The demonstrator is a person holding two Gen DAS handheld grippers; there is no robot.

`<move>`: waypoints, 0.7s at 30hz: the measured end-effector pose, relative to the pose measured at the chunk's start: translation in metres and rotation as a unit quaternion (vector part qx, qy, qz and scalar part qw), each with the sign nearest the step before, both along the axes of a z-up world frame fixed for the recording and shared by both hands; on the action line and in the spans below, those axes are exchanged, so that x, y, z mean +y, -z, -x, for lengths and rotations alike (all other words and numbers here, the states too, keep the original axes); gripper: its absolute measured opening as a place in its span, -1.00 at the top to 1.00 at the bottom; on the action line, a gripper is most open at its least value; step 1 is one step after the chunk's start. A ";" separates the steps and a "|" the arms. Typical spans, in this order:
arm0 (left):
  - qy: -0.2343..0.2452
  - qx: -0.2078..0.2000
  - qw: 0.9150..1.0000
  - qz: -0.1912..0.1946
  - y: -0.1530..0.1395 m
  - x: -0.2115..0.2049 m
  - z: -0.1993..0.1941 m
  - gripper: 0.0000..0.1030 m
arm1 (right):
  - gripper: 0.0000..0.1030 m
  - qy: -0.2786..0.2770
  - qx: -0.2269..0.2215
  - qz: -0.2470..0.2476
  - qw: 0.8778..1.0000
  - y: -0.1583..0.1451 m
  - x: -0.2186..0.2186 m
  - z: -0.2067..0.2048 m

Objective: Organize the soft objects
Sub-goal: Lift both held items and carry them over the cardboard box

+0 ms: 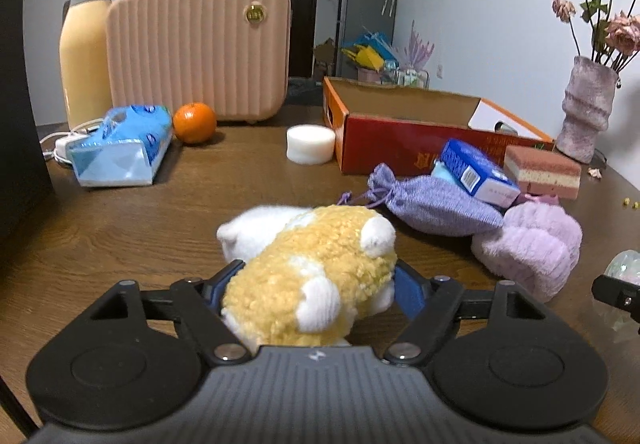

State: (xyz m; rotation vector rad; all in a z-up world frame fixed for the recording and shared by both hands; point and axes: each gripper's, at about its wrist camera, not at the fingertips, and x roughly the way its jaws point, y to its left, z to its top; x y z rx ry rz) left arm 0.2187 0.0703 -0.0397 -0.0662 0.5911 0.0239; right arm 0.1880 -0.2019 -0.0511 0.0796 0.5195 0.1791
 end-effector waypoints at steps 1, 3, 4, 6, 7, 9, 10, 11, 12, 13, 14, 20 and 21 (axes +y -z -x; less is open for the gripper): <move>-0.001 -0.004 1.000 0.000 -0.002 0.000 0.002 -0.51 | 0.16 0.001 -0.002 0.001 1.000 -0.001 0.000 0.000; -0.002 -0.013 1.000 0.000 -0.006 0.000 0.004 -0.51 | 0.16 0.006 -0.009 0.000 1.000 -0.004 -0.003 0.001; -0.002 -0.017 1.000 0.000 -0.008 0.000 0.005 -0.50 | 0.16 0.008 -0.012 -0.002 1.000 -0.006 -0.004 0.001; -0.003 -0.025 1.000 -0.002 -0.012 0.000 0.008 -0.49 | 0.16 0.010 -0.019 0.001 1.000 -0.008 -0.006 0.001; -0.002 -0.030 1.000 -0.002 -0.014 0.000 0.009 -0.48 | 0.16 0.011 -0.022 0.005 1.000 -0.009 -0.007 0.001; -0.001 -0.039 0.999 -0.003 -0.019 -0.002 0.013 -0.47 | 0.16 0.013 -0.028 0.011 0.999 -0.012 -0.009 -0.001; 0.000 -0.044 0.999 -0.004 -0.021 -0.003 0.014 -0.46 | 0.16 0.013 -0.030 0.013 0.999 -0.013 -0.009 -0.002; 0.001 -0.049 0.999 -0.002 -0.024 -0.004 0.015 -0.45 | 0.16 0.014 -0.032 0.016 0.999 -0.015 -0.010 -0.004; 0.003 -0.053 0.999 -0.001 -0.026 -0.005 0.015 -0.45 | 0.16 0.015 -0.035 0.018 0.999 -0.016 -0.011 -0.005; 0.004 -0.057 0.998 0.001 -0.029 -0.006 0.015 -0.44 | 0.16 0.016 -0.038 0.020 0.999 -0.018 -0.011 -0.007; 0.005 -0.061 0.998 0.002 -0.032 -0.008 0.015 -0.44 | 0.16 0.017 -0.041 0.021 0.999 -0.020 -0.013 -0.008; 0.012 -0.086 0.996 0.008 -0.045 -0.017 0.011 -0.44 | 0.16 0.023 -0.068 0.025 0.997 -0.034 -0.014 -0.019; 0.012 -0.090 0.996 0.008 -0.048 -0.018 0.010 -0.44 | 0.16 0.023 -0.071 0.024 0.997 -0.037 -0.014 -0.022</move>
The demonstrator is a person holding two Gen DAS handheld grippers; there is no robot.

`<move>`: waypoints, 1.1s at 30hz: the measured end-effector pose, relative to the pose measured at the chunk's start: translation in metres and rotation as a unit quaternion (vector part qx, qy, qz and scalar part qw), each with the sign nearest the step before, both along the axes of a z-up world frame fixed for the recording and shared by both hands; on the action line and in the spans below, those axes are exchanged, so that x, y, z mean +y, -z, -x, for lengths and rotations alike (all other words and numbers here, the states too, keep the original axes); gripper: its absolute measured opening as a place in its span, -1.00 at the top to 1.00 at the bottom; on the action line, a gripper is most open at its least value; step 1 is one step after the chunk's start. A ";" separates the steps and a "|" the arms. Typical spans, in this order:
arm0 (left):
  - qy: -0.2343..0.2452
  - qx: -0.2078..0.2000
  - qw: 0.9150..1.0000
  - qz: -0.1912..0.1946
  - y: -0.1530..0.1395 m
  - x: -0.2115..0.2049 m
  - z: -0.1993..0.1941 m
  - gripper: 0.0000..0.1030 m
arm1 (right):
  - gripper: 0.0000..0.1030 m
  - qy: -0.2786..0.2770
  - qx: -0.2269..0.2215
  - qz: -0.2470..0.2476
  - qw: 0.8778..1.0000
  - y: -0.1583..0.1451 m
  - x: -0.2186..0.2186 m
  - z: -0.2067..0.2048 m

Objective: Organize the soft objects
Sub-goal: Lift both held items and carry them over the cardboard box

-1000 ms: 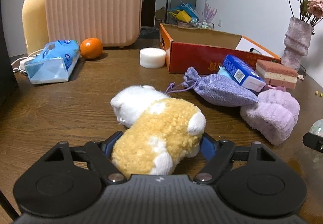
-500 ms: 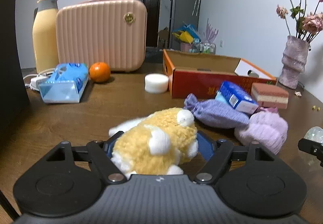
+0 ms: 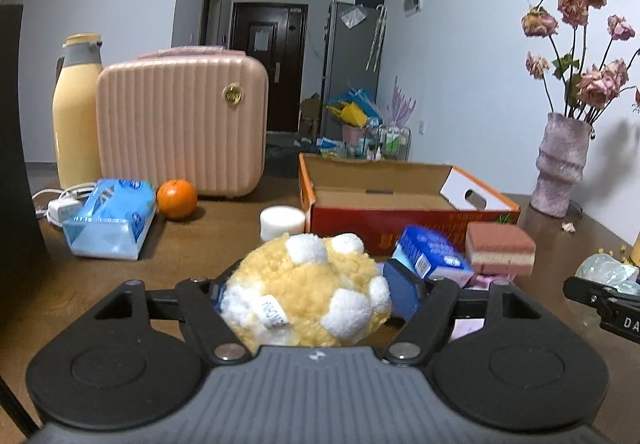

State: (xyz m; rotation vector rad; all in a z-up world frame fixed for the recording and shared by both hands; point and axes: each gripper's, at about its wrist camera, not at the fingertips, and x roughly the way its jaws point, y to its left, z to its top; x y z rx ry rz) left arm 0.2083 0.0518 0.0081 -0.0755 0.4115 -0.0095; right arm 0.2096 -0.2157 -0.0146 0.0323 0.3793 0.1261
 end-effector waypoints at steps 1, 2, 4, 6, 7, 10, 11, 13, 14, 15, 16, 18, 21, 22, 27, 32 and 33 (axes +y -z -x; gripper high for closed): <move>0.000 -0.003 1.000 0.000 -0.002 -0.001 -0.001 -0.44 | 0.16 0.000 -0.004 -0.001 1.000 -0.002 0.000 -0.003; 0.000 -0.007 1.000 0.000 -0.004 -0.002 -0.002 -0.44 | 0.16 0.000 -0.008 -0.002 1.000 -0.004 0.000 -0.005; -0.002 -0.014 1.000 0.000 -0.008 -0.004 -0.004 -0.44 | 0.16 -0.001 -0.015 -0.002 1.000 -0.008 0.002 -0.010; -0.003 -0.022 1.000 0.002 -0.012 -0.006 -0.007 -0.44 | 0.16 -0.002 -0.021 -0.004 1.000 -0.012 0.003 -0.015; -0.003 -0.026 1.000 0.002 -0.014 -0.007 -0.008 -0.43 | 0.16 -0.003 -0.023 -0.005 1.000 -0.013 0.004 -0.017; -0.004 -0.038 0.999 0.001 -0.020 -0.011 -0.012 -0.43 | 0.16 -0.003 -0.032 -0.009 0.999 -0.017 0.005 -0.025; -0.004 -0.041 0.999 0.000 -0.022 -0.012 -0.014 -0.43 | 0.16 -0.002 -0.034 -0.010 0.999 -0.019 0.005 -0.028; -0.004 -0.046 0.999 0.001 -0.024 -0.014 -0.017 -0.43 | 0.16 0.000 -0.037 -0.013 0.999 -0.021 0.004 -0.033; -0.003 -0.048 0.999 0.002 -0.026 -0.015 -0.020 -0.43 | 0.16 0.000 -0.038 -0.014 0.999 -0.022 0.004 -0.036; -0.002 -0.049 0.999 0.002 -0.026 -0.016 -0.022 -0.43 | 0.16 0.001 -0.039 -0.015 0.999 -0.023 0.003 -0.039; -0.001 -0.051 0.999 0.001 -0.028 -0.018 -0.025 -0.43 | 0.16 0.002 -0.041 -0.017 0.999 -0.024 0.003 -0.043; 0.001 -0.057 0.998 -0.001 -0.030 -0.020 -0.029 -0.43 | 0.16 0.002 -0.041 -0.020 0.999 -0.026 0.002 -0.050; -0.002 -0.064 0.998 -0.006 -0.032 -0.023 -0.036 -0.43 | 0.16 -0.001 -0.043 -0.021 0.999 -0.028 0.002 -0.061; -0.002 -0.065 0.998 -0.006 -0.032 -0.024 -0.038 -0.43 | 0.16 -0.002 -0.044 -0.020 0.999 -0.028 0.002 -0.064; -0.004 -0.068 0.998 -0.008 -0.032 -0.026 -0.053 -0.43 | 0.16 -0.005 -0.046 -0.015 0.999 -0.030 0.004 -0.082; -0.002 -0.069 0.998 -0.006 -0.033 -0.027 -0.070 -0.43 | 0.16 -0.008 -0.046 -0.014 0.999 -0.031 0.004 -0.100; -0.002 -0.069 0.998 -0.005 -0.033 -0.028 -0.072 -0.43 | 0.16 -0.008 -0.045 -0.014 0.999 -0.031 0.004 -0.103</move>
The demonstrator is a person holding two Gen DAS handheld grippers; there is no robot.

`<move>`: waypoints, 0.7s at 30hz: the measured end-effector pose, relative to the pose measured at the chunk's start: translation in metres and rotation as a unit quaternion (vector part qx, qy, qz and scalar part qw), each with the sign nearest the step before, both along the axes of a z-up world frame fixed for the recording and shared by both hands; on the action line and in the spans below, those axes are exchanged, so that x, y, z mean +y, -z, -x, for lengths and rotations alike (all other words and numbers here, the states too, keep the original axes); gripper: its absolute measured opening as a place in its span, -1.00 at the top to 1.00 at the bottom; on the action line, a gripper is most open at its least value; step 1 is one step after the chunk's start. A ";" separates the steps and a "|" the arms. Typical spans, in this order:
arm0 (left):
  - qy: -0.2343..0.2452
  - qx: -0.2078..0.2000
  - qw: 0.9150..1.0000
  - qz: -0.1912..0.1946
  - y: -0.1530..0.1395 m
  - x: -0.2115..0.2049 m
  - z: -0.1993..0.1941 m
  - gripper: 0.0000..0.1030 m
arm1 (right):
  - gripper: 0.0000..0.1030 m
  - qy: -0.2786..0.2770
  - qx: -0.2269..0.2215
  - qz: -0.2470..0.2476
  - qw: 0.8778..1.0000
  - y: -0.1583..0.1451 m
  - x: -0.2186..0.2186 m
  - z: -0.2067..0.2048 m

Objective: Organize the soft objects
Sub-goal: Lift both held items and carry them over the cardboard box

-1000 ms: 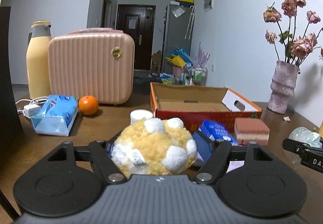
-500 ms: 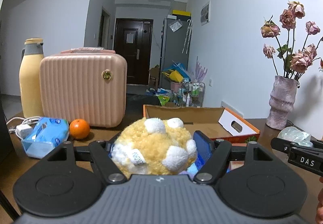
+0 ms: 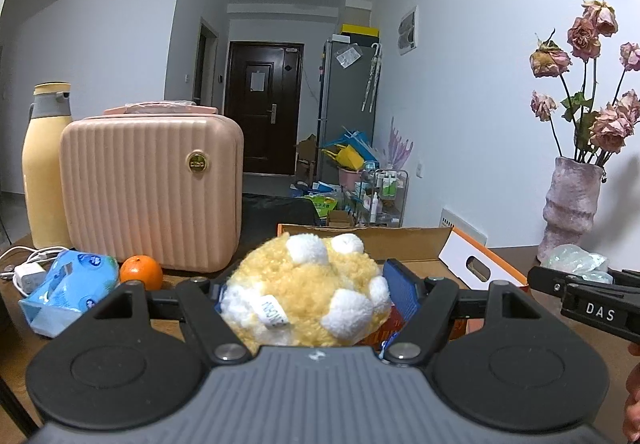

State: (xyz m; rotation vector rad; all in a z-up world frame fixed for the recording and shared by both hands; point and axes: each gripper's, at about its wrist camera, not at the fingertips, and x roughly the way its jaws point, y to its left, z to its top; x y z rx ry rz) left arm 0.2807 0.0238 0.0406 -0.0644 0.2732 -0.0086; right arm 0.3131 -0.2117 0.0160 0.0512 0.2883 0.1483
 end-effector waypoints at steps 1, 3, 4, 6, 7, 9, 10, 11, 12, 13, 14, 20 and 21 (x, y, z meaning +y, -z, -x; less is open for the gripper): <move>0.001 0.000 1.000 0.000 0.000 0.000 -0.003 -0.43 | 0.16 0.000 0.001 0.000 1.000 0.000 0.000 -0.004; 0.002 0.001 1.000 -0.001 0.001 -0.001 -0.008 -0.43 | 0.16 0.000 0.003 0.001 1.000 0.000 0.000 -0.012; 0.002 0.001 1.000 -0.002 0.001 -0.002 -0.012 -0.43 | 0.16 0.000 0.003 0.000 1.000 0.000 0.000 -0.015; 0.003 0.002 1.000 -0.004 0.003 -0.003 -0.018 -0.43 | 0.16 -0.002 0.004 0.002 1.000 0.001 0.001 -0.023; 0.004 0.002 1.000 -0.004 0.003 -0.004 -0.021 -0.43 | 0.16 -0.003 0.004 0.003 1.000 0.000 0.002 -0.026; 0.003 0.002 1.000 -0.005 0.003 -0.005 -0.029 -0.43 | 0.16 -0.004 0.003 0.008 1.000 0.001 0.002 -0.032; 0.003 0.003 1.000 -0.005 0.004 -0.006 -0.033 -0.43 | 0.16 -0.004 0.003 0.009 1.000 0.001 0.003 -0.036; 0.004 0.004 1.000 -0.005 0.005 -0.007 -0.036 -0.43 | 0.16 -0.004 0.003 0.010 1.000 0.001 0.003 -0.039; 0.005 0.005 1.000 -0.006 0.006 -0.007 -0.039 -0.43 | 0.16 -0.005 0.004 0.011 1.000 0.001 0.003 -0.043; 0.007 0.006 1.000 -0.007 0.007 -0.007 -0.043 -0.43 | 0.16 -0.005 0.004 0.012 1.000 0.002 0.003 -0.047; 0.008 0.007 1.000 -0.009 0.008 -0.009 -0.046 -0.43 | 0.16 -0.004 0.004 0.013 1.000 0.002 0.003 -0.051; 0.011 0.007 1.000 -0.017 0.011 -0.014 -0.067 -0.43 | 0.16 -0.004 0.007 0.023 1.000 0.004 0.005 -0.075; 0.011 0.008 1.000 -0.017 0.011 -0.015 -0.071 -0.43 | 0.16 -0.004 0.007 0.026 1.000 0.004 0.006 -0.079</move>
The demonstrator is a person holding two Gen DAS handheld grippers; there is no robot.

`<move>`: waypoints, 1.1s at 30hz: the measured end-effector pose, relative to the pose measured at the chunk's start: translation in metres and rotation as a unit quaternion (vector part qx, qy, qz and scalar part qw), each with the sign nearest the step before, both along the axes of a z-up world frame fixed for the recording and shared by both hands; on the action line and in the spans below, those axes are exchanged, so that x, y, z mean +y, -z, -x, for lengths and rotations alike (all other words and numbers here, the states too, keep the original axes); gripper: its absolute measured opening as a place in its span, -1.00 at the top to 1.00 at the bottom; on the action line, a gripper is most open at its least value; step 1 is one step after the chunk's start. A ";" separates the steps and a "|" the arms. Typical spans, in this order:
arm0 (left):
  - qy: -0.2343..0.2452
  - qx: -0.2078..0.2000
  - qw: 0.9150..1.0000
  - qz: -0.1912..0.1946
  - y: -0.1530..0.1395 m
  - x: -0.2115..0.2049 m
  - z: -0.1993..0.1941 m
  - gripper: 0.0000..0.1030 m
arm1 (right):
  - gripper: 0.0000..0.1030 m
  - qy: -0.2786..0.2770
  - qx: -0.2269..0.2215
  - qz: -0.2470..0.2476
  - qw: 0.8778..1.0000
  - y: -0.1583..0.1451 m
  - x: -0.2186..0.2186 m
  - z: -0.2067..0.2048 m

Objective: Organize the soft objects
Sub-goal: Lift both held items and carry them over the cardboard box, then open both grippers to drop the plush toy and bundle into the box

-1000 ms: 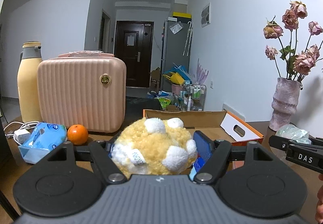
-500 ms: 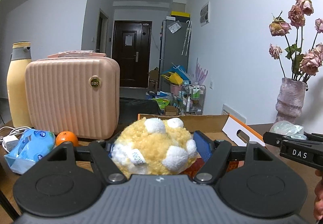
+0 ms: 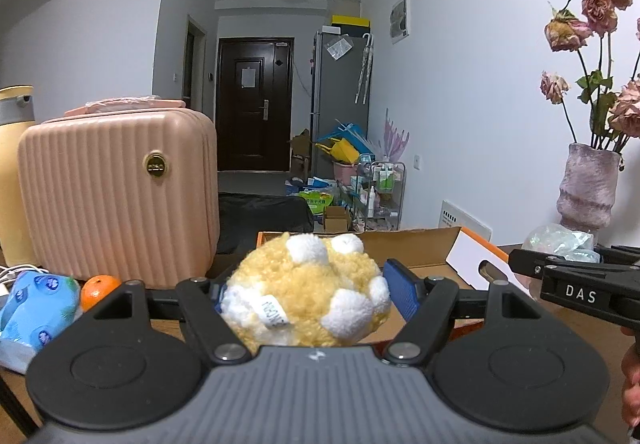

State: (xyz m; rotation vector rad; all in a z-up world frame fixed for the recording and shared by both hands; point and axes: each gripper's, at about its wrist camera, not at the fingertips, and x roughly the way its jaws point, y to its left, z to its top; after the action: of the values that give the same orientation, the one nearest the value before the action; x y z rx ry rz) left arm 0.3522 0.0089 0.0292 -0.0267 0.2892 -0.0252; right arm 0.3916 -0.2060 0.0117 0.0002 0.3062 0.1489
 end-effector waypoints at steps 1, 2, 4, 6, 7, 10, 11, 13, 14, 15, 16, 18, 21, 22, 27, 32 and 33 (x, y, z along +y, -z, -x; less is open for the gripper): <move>0.000 0.001 1.000 0.000 0.001 -0.001 -0.004 -0.41 | 0.16 0.000 0.000 0.003 1.000 0.000 0.001 -0.004; 0.000 0.001 1.000 -0.001 0.001 -0.002 -0.008 -0.38 | 0.16 0.000 0.000 0.006 1.000 0.000 0.002 -0.008; 0.002 -0.002 1.000 -0.005 0.002 -0.005 -0.014 -0.33 | 0.16 0.000 0.000 0.010 1.000 0.001 0.003 -0.016; 0.005 -0.004 1.000 -0.007 0.002 -0.008 -0.021 -0.26 | 0.16 -0.001 0.000 0.015 1.000 0.001 0.005 -0.022; 0.008 -0.004 1.000 -0.008 0.002 -0.009 -0.025 -0.21 | 0.16 -0.001 0.000 0.017 1.000 0.002 0.005 -0.025; 0.018 0.001 1.000 -0.007 0.004 -0.013 -0.036 -0.17 | 0.16 0.000 0.002 0.021 1.000 0.003 0.005 -0.035; 0.019 0.000 1.000 -0.009 0.004 -0.015 -0.040 -0.16 | 0.16 0.000 0.003 0.022 1.000 0.004 0.005 -0.038; 0.018 -0.002 1.000 -0.015 0.006 -0.018 -0.046 -0.14 | 0.16 0.001 0.005 0.024 1.000 0.005 0.005 -0.042; 0.018 -0.003 1.000 -0.015 0.006 -0.019 -0.050 -0.10 | 0.16 0.001 0.006 0.026 1.000 0.005 0.004 -0.045; 0.019 -0.004 1.000 -0.015 0.005 -0.020 -0.054 -0.10 | 0.16 0.002 0.008 0.027 1.000 0.005 0.005 -0.047; 0.019 -0.004 1.000 -0.014 0.005 -0.021 -0.057 -0.09 | 0.16 0.002 0.011 0.029 1.000 0.006 0.004 -0.049; 0.021 -0.004 1.000 -0.014 0.006 -0.023 -0.065 -0.08 | 0.16 0.002 0.015 0.033 0.999 0.007 0.005 -0.054; 0.022 0.000 1.000 -0.015 0.008 -0.026 -0.079 -0.07 | 0.16 0.001 0.020 0.040 0.999 0.008 0.006 -0.059; 0.023 0.001 1.000 -0.016 0.009 -0.028 -0.082 -0.07 | 0.16 0.001 0.021 0.042 0.999 0.008 0.006 -0.061; 0.033 0.012 0.999 -0.015 0.013 -0.032 -0.098 -0.45 | 0.08 0.004 0.032 0.051 0.998 0.010 0.006 -0.069; 0.015 0.032 0.999 0.014 0.016 -0.023 -0.104 -1.00 | -0.65 0.024 0.037 0.053 0.998 0.010 0.002 -0.070; 0.009 0.033 0.999 0.015 0.016 -0.022 -0.104 -1.00 | -0.78 0.029 0.037 0.053 0.998 0.010 0.001 -0.070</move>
State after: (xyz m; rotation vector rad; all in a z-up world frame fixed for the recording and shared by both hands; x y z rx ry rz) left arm 0.4562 -0.0128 0.0133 -0.0556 0.3560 -0.0468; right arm 0.4615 -0.2053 0.0017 -0.0901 0.3872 0.0756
